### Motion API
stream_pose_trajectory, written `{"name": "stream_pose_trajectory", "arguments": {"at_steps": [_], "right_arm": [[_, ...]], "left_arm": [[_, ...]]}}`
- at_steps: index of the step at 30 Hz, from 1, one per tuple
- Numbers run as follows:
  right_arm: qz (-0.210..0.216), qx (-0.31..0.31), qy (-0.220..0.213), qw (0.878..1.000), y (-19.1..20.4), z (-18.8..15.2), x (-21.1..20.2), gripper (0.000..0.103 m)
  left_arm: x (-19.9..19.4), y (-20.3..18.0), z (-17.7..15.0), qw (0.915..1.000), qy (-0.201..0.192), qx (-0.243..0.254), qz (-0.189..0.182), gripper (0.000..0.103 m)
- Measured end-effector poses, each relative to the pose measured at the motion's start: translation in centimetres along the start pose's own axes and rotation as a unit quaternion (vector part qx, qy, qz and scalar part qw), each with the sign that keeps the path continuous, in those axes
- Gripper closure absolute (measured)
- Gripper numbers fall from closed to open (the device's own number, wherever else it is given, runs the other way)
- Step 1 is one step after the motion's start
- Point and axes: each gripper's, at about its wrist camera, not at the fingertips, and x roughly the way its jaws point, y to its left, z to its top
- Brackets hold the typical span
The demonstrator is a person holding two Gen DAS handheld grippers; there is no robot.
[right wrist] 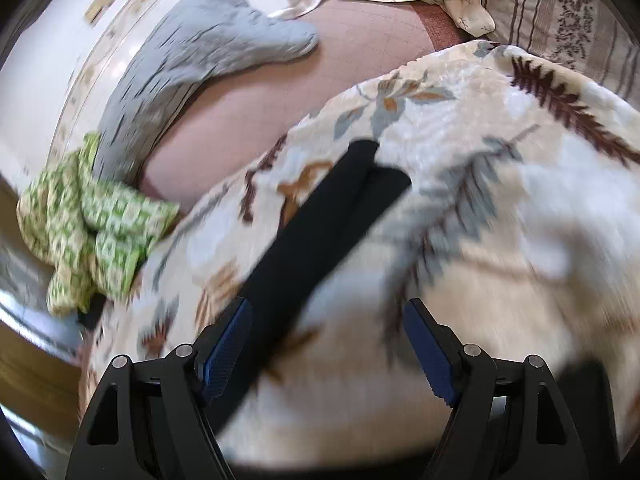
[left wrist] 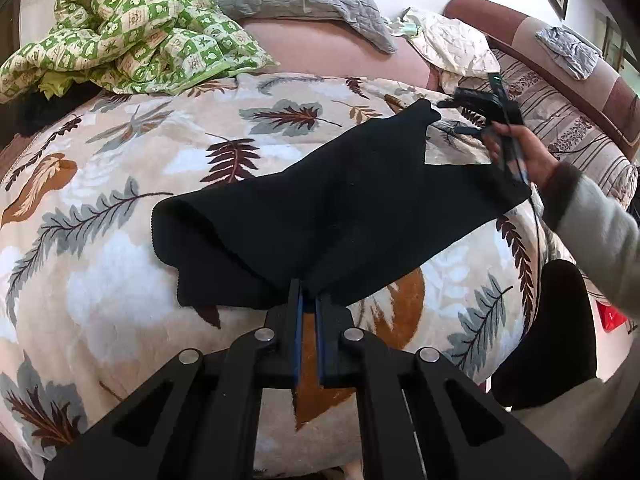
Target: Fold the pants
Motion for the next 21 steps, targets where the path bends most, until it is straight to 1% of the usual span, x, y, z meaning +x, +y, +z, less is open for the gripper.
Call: {"name": "stream_pose_trajectory", "arguments": {"at_steps": [4, 5, 6, 7, 8, 9, 10, 12, 16, 19, 21], "right_arm": [[-0.034, 0.002, 0.0, 0.999, 0.1, 2.6, 3.2, 0.025], [-0.048, 0.002, 0.009, 0.999, 0.0, 3.0, 4.2, 0.029], [-0.065, 0.006, 0.022, 0.998, -0.1, 3.4, 5.4, 0.041], [-0.067, 0.004, 0.018, 0.998, -0.2, 3.5, 5.7, 0.049], [-0.066, -0.001, 0.014, 0.998, -0.1, 3.6, 5.7, 0.066], [-0.059, -0.007, 0.016, 0.998, 0.0, 3.8, 5.6, 0.086], [-0.046, -0.008, 0.018, 0.999, -0.1, 3.9, 5.0, 0.09], [-0.029, -0.01, 0.001, 1.0, -0.2, 3.8, 2.8, 0.092], [0.001, -0.025, -0.043, 0.999, -1.3, 2.1, -4.9, 0.093], [0.015, -0.032, -0.063, 0.997, -2.7, -0.7, -11.6, 0.093], [0.01, -0.034, -0.06, 0.998, -4.0, -3.4, -15.1, 0.094]], "left_arm": [[0.1, 0.0, 0.3, 1.0, 0.004, -0.002, 0.001, 0.1], [0.1, 0.1, 0.3, 1.0, 0.005, -0.002, 0.001, 0.1], [0.2, 0.1, 0.4, 1.0, 0.006, -0.002, 0.002, 0.1], [0.2, 0.2, 0.6, 1.0, 0.006, -0.002, 0.003, 0.1], [0.2, 0.4, 0.7, 1.0, 0.006, -0.004, 0.004, 0.1], [0.2, 0.5, 0.7, 1.0, 0.005, -0.005, 0.005, 0.1], [0.1, 0.7, 0.9, 1.0, 0.002, -0.007, 0.005, 0.1], [-0.2, 1.0, 1.1, 0.9999, -0.005, -0.012, 0.004, 0.1], [-1.0, 1.8, 1.6, 0.9995, -0.025, -0.015, 0.007, 0.1], [-1.4, 2.7, 1.6, 0.9992, -0.034, -0.022, 0.007, 0.1], [-1.3, 3.5, 1.4, 0.9989, -0.033, -0.031, 0.013, 0.1]]}}
